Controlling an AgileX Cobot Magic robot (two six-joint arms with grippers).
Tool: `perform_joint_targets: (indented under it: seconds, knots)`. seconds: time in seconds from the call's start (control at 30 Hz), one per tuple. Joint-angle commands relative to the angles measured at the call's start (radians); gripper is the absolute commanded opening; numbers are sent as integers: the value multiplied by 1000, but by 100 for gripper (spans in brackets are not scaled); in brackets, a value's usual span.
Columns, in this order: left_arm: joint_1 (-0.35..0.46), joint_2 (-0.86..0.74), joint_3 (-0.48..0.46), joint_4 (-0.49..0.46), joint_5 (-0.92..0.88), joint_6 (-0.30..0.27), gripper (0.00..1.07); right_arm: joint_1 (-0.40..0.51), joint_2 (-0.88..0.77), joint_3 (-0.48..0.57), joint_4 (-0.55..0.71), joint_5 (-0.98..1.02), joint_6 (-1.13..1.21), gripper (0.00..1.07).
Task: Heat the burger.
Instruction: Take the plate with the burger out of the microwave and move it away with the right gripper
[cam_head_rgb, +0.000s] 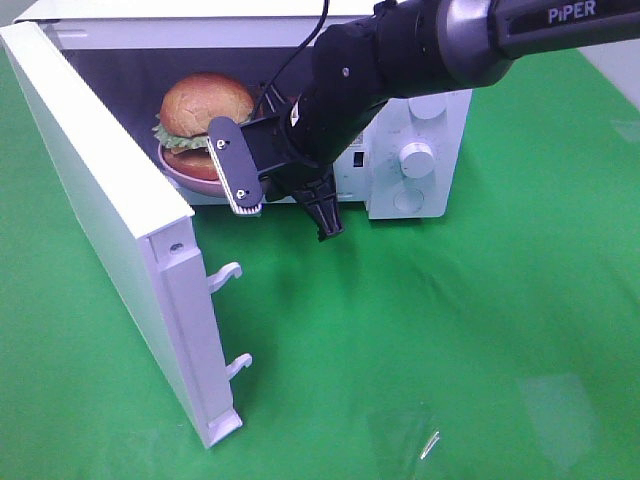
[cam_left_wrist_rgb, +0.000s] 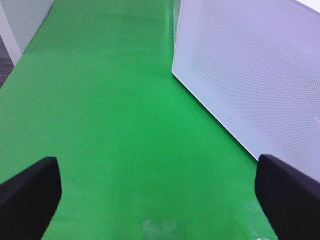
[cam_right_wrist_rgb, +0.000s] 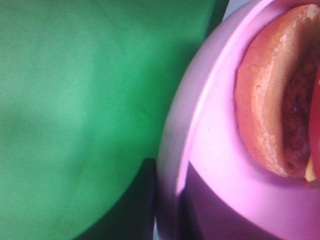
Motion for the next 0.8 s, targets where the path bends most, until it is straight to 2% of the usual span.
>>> perform_joint_targets:
  seconds: [0.03, 0.47, 0.8]
  knots:
    - [1, -17, -1, -1, -14, 4, 100, -2, -41, 8, -2, -47, 5, 0]
    - [1, -17, -1, -1, -14, 4, 100, -2, -129, 111, -5, -96, -6, 0]
    - [1, -17, -1, -1, -14, 4, 100, -2, -218, 235, -28, -135, -9, 0]
